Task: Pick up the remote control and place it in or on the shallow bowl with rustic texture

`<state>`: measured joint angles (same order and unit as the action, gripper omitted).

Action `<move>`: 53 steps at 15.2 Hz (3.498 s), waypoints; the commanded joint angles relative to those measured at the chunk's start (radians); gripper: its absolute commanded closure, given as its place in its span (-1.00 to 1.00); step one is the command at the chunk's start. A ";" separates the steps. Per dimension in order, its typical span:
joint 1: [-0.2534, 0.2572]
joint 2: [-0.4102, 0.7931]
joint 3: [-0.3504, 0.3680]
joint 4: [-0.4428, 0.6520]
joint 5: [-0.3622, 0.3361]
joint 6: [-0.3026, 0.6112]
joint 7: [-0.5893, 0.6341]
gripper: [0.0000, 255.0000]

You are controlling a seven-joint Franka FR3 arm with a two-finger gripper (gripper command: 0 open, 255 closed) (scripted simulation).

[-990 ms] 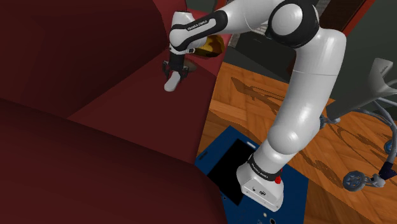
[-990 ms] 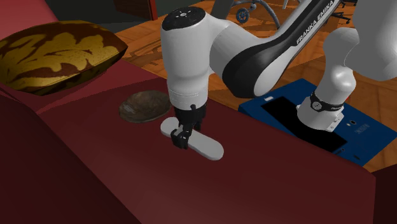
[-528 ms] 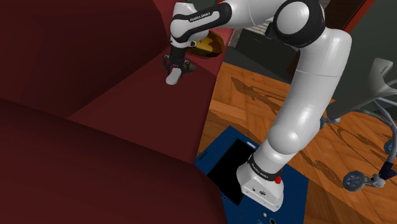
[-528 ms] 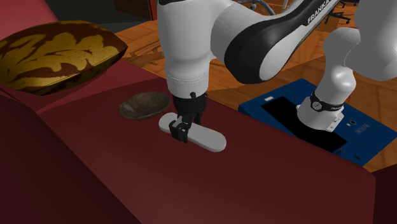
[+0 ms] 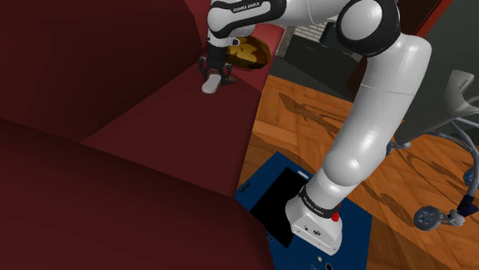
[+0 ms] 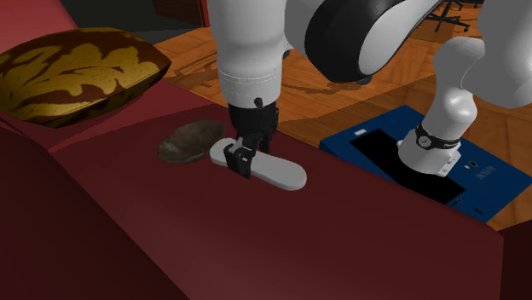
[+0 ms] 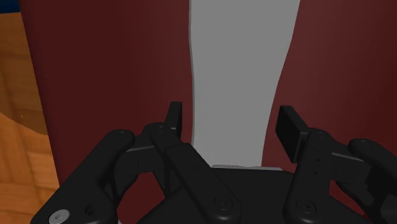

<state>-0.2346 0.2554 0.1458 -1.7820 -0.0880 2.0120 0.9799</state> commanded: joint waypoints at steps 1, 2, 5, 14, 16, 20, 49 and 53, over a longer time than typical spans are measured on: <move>0.000 -0.007 0.001 0.022 0.002 -0.028 -0.002 1.00; 0.000 -0.011 0.001 0.030 0.003 -0.040 -0.003 1.00; 0.000 -0.020 0.002 0.057 0.006 -0.078 -0.006 1.00; -0.055 0.121 -0.037 0.310 0.000 -0.183 -0.110 1.00; -0.072 0.182 -0.048 0.404 -0.001 -0.215 -0.143 1.00; -0.106 0.329 -0.066 0.642 -0.003 -0.303 -0.206 1.00; -0.131 0.434 -0.076 0.619 -0.006 -0.173 -0.231 -1.00; -0.127 0.431 -0.075 0.681 -0.005 -0.238 -0.233 -1.00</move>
<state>-0.3615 0.6931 0.0707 -1.1195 -0.0940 1.7995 0.7494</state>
